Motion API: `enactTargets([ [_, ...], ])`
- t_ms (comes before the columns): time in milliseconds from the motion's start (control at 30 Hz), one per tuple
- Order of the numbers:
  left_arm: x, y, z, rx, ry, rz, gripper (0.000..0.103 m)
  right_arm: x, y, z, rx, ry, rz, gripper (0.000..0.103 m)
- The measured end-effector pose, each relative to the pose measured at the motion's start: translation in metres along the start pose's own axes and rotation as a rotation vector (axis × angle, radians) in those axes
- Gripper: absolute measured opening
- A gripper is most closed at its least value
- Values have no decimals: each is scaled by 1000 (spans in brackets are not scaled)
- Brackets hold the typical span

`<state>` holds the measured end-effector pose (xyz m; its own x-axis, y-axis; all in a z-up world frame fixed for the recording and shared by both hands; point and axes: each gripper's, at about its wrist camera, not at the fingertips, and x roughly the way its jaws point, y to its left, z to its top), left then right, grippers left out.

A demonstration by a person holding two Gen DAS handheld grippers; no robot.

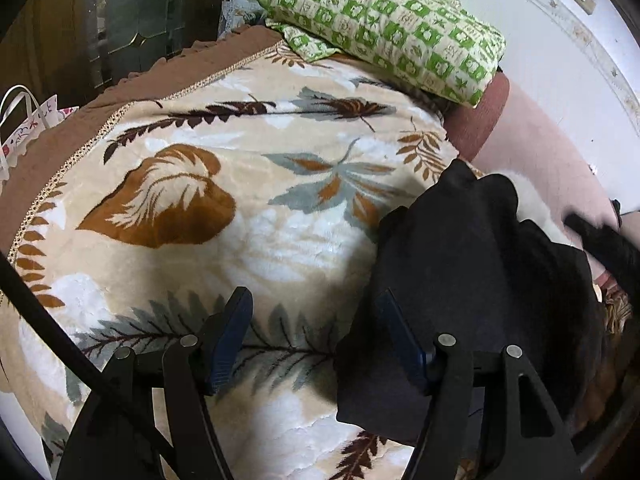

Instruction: Fold large clothes

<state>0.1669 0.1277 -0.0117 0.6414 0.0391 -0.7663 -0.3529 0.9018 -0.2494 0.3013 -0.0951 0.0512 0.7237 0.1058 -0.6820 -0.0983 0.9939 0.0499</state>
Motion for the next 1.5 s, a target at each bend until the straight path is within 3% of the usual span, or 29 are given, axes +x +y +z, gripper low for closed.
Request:
enactTargets([
  [67, -4, 0, 0, -7, -15, -9, 67, -7, -14, -16, 22, -14, -37, 61],
  [167, -11, -1, 0, -12, -62, -11, 68, 12, -32, -26, 79, 43, -50, 62],
  [300, -25, -2, 1, -5, -157, 6, 79, 58, -55, -14, 177, 118, -112, 65],
  [467, -38, -10, 3, 54, -274, 34, 82, 101, -82, -2, 303, 236, -131, 65],
  [600, -51, -22, 0, 133, -368, 34, 88, 71, -80, 5, 307, 153, -95, 66],
  [700, -64, -29, -4, 182, -436, -3, 92, 14, -78, 4, 265, 74, -30, 67],
  [767, -69, -33, -7, 207, -460, -19, 94, -22, -80, -6, 229, 35, -5, 73],
  [933, -71, -54, -20, 293, -399, -128, 95, -129, -102, -79, 204, -45, 6, 85],
  [1067, -84, -74, -46, 368, -382, -183, 95, -186, -127, -157, 240, -59, -95, 85],
  [1233, -101, -81, -95, 394, -244, -277, 95, -219, -152, -216, 320, -50, -151, 86],
  [1367, -114, -80, -132, 417, -137, -266, 95, -222, -153, -230, 348, -43, -116, 86],
  [1500, -133, -78, -152, 448, -129, -201, 95, -221, -130, -237, 301, -57, -61, 86],
])
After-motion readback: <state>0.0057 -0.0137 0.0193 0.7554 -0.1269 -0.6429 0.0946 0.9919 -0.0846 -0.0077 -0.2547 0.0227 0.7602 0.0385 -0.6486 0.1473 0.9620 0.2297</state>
